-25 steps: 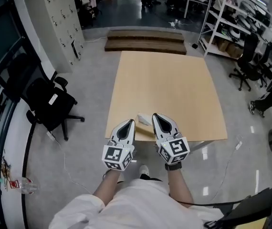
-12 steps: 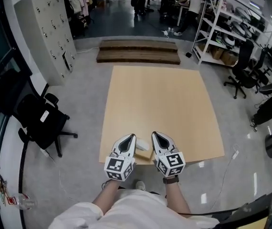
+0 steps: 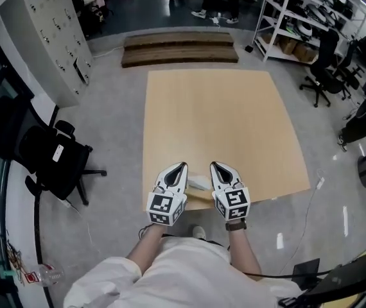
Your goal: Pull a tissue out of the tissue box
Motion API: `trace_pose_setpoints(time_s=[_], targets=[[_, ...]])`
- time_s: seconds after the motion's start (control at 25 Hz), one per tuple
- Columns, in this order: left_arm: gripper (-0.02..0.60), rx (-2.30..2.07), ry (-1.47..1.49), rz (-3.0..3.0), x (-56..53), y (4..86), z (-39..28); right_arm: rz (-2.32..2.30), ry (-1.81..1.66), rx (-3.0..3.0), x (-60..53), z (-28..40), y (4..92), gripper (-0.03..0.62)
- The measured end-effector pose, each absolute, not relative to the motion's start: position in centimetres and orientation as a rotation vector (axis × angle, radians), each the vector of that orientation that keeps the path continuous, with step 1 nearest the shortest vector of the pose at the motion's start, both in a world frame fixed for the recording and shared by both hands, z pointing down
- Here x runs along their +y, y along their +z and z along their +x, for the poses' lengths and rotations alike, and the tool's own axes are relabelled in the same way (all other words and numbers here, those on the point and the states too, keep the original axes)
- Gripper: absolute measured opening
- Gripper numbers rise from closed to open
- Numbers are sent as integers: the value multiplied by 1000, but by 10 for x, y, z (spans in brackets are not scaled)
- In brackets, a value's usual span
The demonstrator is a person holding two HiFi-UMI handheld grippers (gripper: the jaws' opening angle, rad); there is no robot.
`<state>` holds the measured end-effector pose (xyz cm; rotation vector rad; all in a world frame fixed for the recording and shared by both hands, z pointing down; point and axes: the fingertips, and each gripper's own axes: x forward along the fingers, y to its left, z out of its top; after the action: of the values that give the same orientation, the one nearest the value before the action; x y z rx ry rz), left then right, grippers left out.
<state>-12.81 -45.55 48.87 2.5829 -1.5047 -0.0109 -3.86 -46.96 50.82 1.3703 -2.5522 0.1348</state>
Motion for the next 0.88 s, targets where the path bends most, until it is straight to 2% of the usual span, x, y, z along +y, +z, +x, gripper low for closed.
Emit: trace_pose_setpoints(time_s=[0.44,0.52,0.72,0.88], targets=[[-11,-1348,79,2571,-481,529,-129,1303,306,-2375,-486,-51,603,8],[-11,-1325,85,2571,-484,531,-126,1280,374,-2357,-486,-50,620,97],[-11,-1286,97,2576,-489,535,-125,1169,410,-2266,-481,-55,668,223],[-11,-1277,117,2573,-490,539,-125,1073,421,-2193,-469,-58,708,244]])
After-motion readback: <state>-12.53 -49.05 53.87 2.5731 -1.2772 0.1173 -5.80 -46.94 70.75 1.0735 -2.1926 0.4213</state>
